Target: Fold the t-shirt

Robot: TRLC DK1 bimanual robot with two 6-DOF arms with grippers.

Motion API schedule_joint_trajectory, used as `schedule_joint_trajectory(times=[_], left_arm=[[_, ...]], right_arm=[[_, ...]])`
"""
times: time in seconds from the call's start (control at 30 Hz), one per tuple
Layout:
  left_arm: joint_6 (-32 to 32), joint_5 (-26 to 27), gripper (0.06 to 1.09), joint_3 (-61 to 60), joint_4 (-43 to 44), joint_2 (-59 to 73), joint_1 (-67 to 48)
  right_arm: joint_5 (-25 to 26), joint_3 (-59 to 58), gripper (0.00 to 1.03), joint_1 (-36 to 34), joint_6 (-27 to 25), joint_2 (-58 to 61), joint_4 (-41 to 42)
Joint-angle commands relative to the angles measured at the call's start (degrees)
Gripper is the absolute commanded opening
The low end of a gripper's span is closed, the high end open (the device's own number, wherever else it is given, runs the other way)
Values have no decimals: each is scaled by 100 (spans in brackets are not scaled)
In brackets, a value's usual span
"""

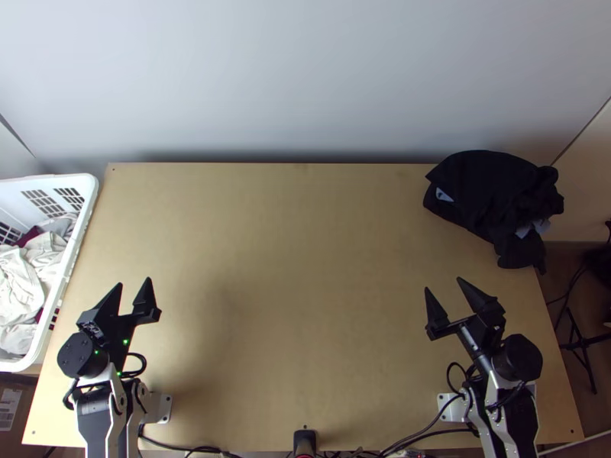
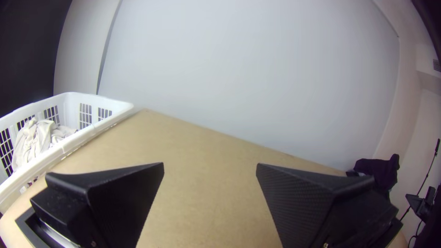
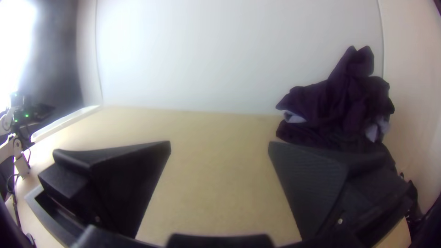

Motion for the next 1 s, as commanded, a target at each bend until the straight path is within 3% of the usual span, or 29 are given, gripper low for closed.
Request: schedule_joint_trajectory(times=[0.0,0.97], left_arm=[[2,1,104,1,0,1,1],[-86,1,104,1,0,1,-316]], right_arm=[[1,2,99,6,1,1,2],[9,2,99,191,27,1,2]])
